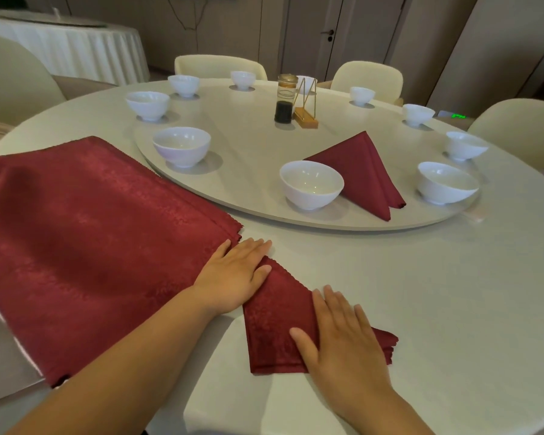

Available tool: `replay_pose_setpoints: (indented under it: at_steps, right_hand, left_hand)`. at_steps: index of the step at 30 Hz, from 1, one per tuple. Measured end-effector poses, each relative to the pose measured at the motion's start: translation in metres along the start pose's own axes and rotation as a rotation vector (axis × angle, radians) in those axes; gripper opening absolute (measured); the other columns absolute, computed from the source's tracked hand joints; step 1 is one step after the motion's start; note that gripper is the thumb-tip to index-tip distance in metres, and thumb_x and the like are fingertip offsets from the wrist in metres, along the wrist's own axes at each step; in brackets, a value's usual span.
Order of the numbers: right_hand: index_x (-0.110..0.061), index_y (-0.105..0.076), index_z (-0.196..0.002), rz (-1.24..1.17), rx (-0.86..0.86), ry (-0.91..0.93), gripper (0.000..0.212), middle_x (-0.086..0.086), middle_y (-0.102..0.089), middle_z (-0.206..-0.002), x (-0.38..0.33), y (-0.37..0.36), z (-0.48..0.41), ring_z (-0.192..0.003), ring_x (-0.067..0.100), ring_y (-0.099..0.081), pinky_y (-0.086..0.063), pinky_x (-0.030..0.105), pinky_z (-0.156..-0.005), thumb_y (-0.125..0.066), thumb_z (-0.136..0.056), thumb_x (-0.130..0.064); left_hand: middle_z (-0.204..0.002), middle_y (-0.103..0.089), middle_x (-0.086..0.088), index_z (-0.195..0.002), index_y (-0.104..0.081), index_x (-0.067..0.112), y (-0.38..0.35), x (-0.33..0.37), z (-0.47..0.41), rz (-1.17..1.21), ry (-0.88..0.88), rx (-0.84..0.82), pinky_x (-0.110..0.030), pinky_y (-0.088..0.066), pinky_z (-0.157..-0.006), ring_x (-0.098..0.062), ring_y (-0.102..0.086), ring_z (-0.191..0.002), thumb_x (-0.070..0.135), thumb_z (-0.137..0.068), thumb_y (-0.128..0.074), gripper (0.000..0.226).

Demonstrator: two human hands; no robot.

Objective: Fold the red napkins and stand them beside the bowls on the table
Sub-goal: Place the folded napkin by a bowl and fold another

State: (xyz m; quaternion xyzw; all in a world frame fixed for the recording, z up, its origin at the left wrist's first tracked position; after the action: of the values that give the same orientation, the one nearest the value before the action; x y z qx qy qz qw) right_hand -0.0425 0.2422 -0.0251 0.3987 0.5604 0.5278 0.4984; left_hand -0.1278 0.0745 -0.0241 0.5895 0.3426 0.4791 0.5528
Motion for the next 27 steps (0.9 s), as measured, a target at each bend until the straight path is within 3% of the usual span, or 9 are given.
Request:
replay_pose_setpoints:
  at_steps: [2, 5, 7, 9, 14, 18, 22, 24, 27]
  right_hand:
    - [-0.018, 0.0, -0.147, -0.03, 0.054, -0.043, 0.132, -0.006, 0.008, -0.152, 0.014, -0.001, 0.008, -0.138, 0.008, 0.014, 0.025, 0.018, -0.1, 0.048, -0.037, -0.072]
    - [-0.011, -0.046, -0.132, -0.025, 0.011, -0.041, 0.085, 0.008, -0.048, -0.136, 0.027, -0.001, 0.022, -0.131, 0.021, -0.04, -0.003, 0.024, -0.106, 0.004, -0.088, -0.065]
    - [-0.019, -0.034, -0.139, -0.026, 0.1, 0.096, 0.071, 0.007, -0.043, -0.138, 0.026, -0.001, 0.028, -0.136, 0.019, -0.025, -0.01, 0.029, -0.107, -0.019, -0.087, -0.065]
    - [-0.024, -0.018, -0.146, -0.019, 0.199, 0.303, 0.087, 0.005, -0.031, -0.144, 0.021, -0.001, 0.024, -0.14, 0.017, -0.015, -0.012, 0.031, -0.109, -0.036, -0.073, -0.068]
    - [-0.031, -0.047, -0.119, -0.018, 0.246, 0.494, 0.058, -0.013, -0.06, -0.122, 0.0, -0.006, 0.009, -0.118, 0.003, -0.047, -0.031, 0.025, -0.102, -0.037, -0.07, -0.061]
    - [-0.031, -0.072, -0.09, -0.101, 0.299, 0.514, 0.04, -0.016, -0.069, -0.099, -0.004, -0.001, 0.001, -0.091, -0.001, -0.065, -0.048, 0.015, -0.08, -0.039, -0.072, -0.046]
    - [-0.026, -0.073, -0.081, -0.192, 0.393, 0.524, 0.031, -0.015, -0.071, -0.081, -0.004, 0.006, -0.003, -0.075, -0.001, -0.066, -0.046, 0.012, -0.068, -0.044, -0.075, -0.033]
    - [-0.029, -0.068, -0.082, -0.245, 0.373, 0.496, 0.025, -0.018, -0.068, -0.072, 0.003, 0.012, -0.005, -0.064, -0.003, -0.062, -0.043, 0.01, -0.059, -0.044, -0.076, -0.032]
    - [-0.033, -0.056, -0.095, -0.432, 0.288, 0.363, 0.034, -0.02, -0.063, -0.072, 0.013, 0.026, -0.01, -0.077, 0.003, -0.057, -0.039, 0.012, -0.063, -0.032, -0.076, -0.048]
  left_hand:
    - [-0.156, -0.004, 0.008, -0.147, 0.001, 0.026, 0.0, 0.0, 0.0, 0.003, -0.007, -0.001, -0.027, 0.008, -0.112, -0.006, 0.001, -0.142, 0.04, -0.101, -0.012, 0.051]
    - [-0.156, -0.003, 0.007, -0.148, 0.0, 0.026, 0.001, 0.0, 0.001, -0.006, -0.012, -0.015, -0.028, 0.008, -0.112, -0.006, 0.001, -0.142, 0.044, -0.098, -0.005, 0.053]
    - [-0.156, -0.003, 0.007, -0.148, -0.002, 0.026, 0.001, 0.001, 0.002, -0.009, -0.011, -0.014, -0.028, 0.008, -0.112, -0.006, 0.001, -0.142, 0.045, -0.098, -0.006, 0.053]
    - [-0.156, -0.004, 0.007, -0.148, -0.003, 0.026, 0.002, 0.001, 0.002, -0.011, -0.004, -0.005, -0.028, 0.008, -0.112, -0.006, 0.001, -0.142, 0.043, -0.1, -0.01, 0.051]
    - [-0.156, -0.004, 0.007, -0.148, -0.006, 0.025, 0.004, 0.003, 0.003, 0.026, 0.015, -0.012, -0.028, 0.008, -0.111, -0.006, 0.001, -0.142, 0.038, -0.101, -0.018, 0.05]
    - [-0.156, -0.004, 0.005, -0.148, -0.006, 0.024, 0.007, 0.002, 0.002, 0.106, 0.007, -0.061, -0.027, 0.009, -0.111, -0.007, 0.001, -0.142, 0.037, -0.101, -0.021, 0.051]
    - [-0.153, -0.008, 0.01, -0.144, -0.015, 0.031, 0.011, -0.002, 0.007, 0.326, -0.029, 0.041, -0.02, 0.01, -0.108, -0.003, -0.003, -0.141, 0.027, -0.1, -0.028, 0.046]
    - [-0.144, -0.012, 0.021, -0.134, -0.02, 0.04, 0.014, -0.003, 0.021, 0.443, -0.149, 0.069, -0.008, 0.014, -0.103, 0.009, -0.006, -0.135, 0.026, -0.085, -0.03, 0.052]
    - [-0.132, -0.012, 0.034, -0.121, -0.03, 0.048, 0.016, -0.002, 0.046, 0.466, -0.304, -0.015, -0.001, 0.015, -0.098, 0.032, -0.002, -0.119, 0.038, -0.06, -0.033, 0.062]
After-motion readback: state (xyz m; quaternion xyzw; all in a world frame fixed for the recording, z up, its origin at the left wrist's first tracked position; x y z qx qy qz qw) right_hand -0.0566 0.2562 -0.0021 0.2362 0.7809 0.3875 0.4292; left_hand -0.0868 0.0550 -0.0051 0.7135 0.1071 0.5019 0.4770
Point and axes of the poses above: each hand's wrist, its own z-axis away from the middle knuckle, its own y-axis out of the back of the hand, x = y × z, the point moved 1 cm from there along -z, towards the middle knuckle
